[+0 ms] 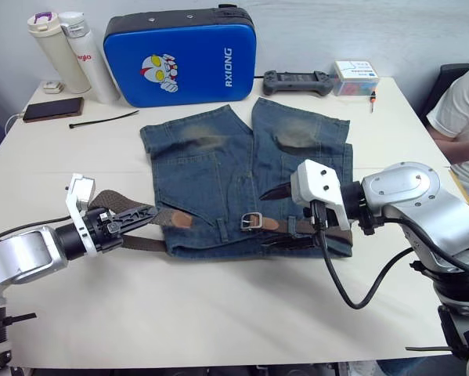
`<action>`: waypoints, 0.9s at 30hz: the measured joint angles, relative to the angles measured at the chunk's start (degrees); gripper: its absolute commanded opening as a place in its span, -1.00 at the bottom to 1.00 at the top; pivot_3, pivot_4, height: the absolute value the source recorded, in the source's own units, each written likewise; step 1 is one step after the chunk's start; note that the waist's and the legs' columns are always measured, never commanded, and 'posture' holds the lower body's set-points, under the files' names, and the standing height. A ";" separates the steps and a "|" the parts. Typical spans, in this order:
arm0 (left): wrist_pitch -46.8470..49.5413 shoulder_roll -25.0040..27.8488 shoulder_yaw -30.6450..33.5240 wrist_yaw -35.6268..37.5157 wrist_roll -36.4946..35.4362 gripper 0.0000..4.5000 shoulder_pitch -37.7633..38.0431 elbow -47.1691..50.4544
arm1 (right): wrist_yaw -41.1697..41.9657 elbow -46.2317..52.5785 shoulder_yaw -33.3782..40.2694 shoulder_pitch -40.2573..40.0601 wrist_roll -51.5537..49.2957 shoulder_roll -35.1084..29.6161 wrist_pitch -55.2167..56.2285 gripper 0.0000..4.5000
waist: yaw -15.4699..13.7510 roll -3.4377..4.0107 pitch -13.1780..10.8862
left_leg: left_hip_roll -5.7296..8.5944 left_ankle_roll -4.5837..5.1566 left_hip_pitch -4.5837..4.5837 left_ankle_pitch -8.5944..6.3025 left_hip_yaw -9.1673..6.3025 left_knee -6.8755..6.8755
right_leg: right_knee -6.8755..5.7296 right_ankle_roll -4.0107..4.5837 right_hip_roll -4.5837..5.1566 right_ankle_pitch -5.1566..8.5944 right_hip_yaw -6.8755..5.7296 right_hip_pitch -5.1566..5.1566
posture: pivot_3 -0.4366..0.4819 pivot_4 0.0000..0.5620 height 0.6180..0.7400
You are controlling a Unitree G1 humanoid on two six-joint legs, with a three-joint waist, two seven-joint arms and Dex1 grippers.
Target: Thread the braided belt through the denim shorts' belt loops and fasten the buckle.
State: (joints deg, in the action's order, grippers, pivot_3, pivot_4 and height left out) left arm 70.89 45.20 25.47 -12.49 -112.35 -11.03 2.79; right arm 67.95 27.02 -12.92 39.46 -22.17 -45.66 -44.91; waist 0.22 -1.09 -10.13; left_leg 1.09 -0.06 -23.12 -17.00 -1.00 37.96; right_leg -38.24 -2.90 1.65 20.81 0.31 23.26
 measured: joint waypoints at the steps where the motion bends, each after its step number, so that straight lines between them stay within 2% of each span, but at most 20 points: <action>1: -1.11 -1.45 -0.05 -1.68 0.03 -1.00 -0.11 0.45 | -0.03 0.03 -0.14 -0.03 -0.11 0.00 -0.02 0.99 | -0.03 0.00 0.00 | 0.00 0.00 0.00 0.00 0.00 0.01 | 0.00 0.00 0.00 0.00 0.00 0.00 | -0.05 -0.47 1.00; 10: -7.29 -13.79 -5.92 -12.91 0.02 -1.00 -0.77 7.85 | -3.09 0.98 -0.54 -2.00 0.55 -0.08 -0.06 0.99 | -0.09 -0.01 0.01 | 0.00 0.02 -0.02 0.00 0.02 0.07 | -0.01 -0.03 -0.02 -0.02 0.00 -0.02 | -0.05 -0.47 1.00; 13: -9.54 -16.05 -7.59 -17.31 0.02 -1.00 0.41 9.41 | -4.35 2.08 -0.56 -2.87 0.64 -0.61 -0.30 0.99 | -0.06 -0.01 0.01 | 0.00 -0.03 0.00 0.02 0.02 0.08 | -0.09 -0.03 -0.05 -0.02 0.00 -0.02 | -0.05 -0.47 1.00; 18: -12.14 -16.11 -8.66 -23.03 0.01 -1.00 0.49 9.78 | -5.52 3.08 -0.54 -3.87 0.55 -1.60 -1.14 0.99 | -0.19 -0.01 0.01 | 0.00 -0.02 0.00 0.03 0.02 0.12 | -0.10 -0.03 -0.05 -0.02 0.00 -0.04 | -0.05 -0.47 1.00; 27: -12.26 -15.73 -10.28 -23.43 0.01 -1.00 1.77 10.89 | -5.60 2.77 -0.25 -4.18 0.21 -2.56 -1.01 0.99 | -0.24 -0.01 0.01 | 0.00 -0.02 0.00 0.04 0.01 0.13 | -0.09 -0.03 -0.06 -0.02 -0.01 -0.05 | -0.05 -0.47 1.00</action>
State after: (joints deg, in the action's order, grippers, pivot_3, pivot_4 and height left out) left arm 58.63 29.47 15.19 -35.92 -112.34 -9.26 13.68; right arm 62.35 29.78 -13.17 35.28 -21.96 -48.22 -45.92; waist -0.01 -1.09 -10.13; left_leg 1.09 -0.08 -23.11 -16.96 -0.99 38.09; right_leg -38.33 -2.93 1.59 20.79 0.30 23.22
